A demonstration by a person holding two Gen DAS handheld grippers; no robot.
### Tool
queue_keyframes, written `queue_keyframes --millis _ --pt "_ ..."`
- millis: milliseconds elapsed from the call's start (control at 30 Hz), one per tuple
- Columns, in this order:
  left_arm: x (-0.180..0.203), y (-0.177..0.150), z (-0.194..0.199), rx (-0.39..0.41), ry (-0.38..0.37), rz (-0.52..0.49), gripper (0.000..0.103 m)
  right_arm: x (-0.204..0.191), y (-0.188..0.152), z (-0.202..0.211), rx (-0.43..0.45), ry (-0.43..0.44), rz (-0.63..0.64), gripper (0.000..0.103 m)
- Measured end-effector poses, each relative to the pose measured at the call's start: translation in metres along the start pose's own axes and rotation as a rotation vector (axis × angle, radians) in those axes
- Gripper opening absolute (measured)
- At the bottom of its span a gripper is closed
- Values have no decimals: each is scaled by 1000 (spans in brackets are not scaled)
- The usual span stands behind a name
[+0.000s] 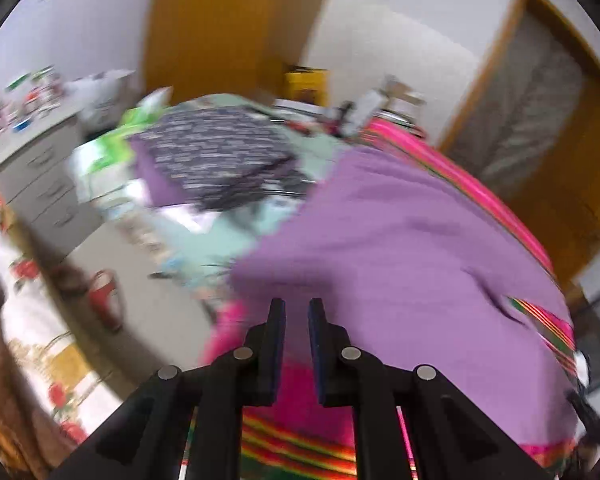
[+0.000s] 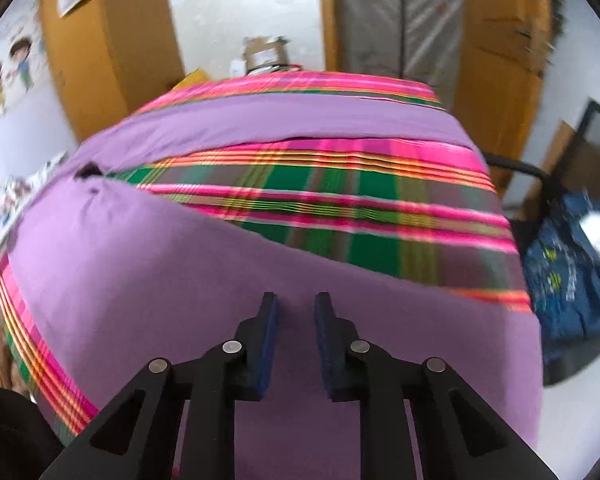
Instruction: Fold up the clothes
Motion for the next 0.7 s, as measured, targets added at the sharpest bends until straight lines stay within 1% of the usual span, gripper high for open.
queue_keyframes --millis 67,100,167,200,233,300,333,367,433,500,567,600,700 --pt "27 -5 -2 -8 -64 -57 12 4 5 -7 3 -24 18 17" --pt "39 -8 -3 -12 -91 -82 12 9 8 -6 3 -18 -3 17" --pt "66 -17 -6 -29 -135 -149 12 19 12 -7 2 -69 -36 17" --pt "77 -21 -7 -32 -148 -177 12 24 14 -7 2 -96 -52 17" --pt "88 -25 -8 -33 -159 -204 12 27 14 -5 4 -106 -72 17" --pt "103 -32 -10 -44 -181 -247 12 29 13 1 19 -122 -99 20" --pt "110 -36 -12 -50 -188 -267 12 28 12 5 32 -130 -103 20" --pt "116 -38 -13 -52 -192 -284 12 24 11 8 41 -120 -103 22" --pt "124 -44 -18 -61 -194 -312 12 14 9 15 57 -97 -103 30" --pt "128 -48 -23 -68 -188 -322 12 5 6 22 73 -73 -103 30" --pt "128 -53 -28 -87 -189 -320 12 -11 3 21 65 -38 -72 30" --pt "128 -56 -32 -98 -181 -319 12 -18 0 19 55 -32 -56 30" --pt "125 -59 -34 -99 -183 -318 12 -31 -6 9 16 -30 -20 30"
Point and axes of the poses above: each gripper's, at about its wrist camera, not at the fingertips, and z roughly against the way its jaws point, x to its right, y to its top, the point moved 1 cm from there along -z, roughly the way its jaws point, and after that the axes turned 9 degrees about y, right-handed, at the moved point
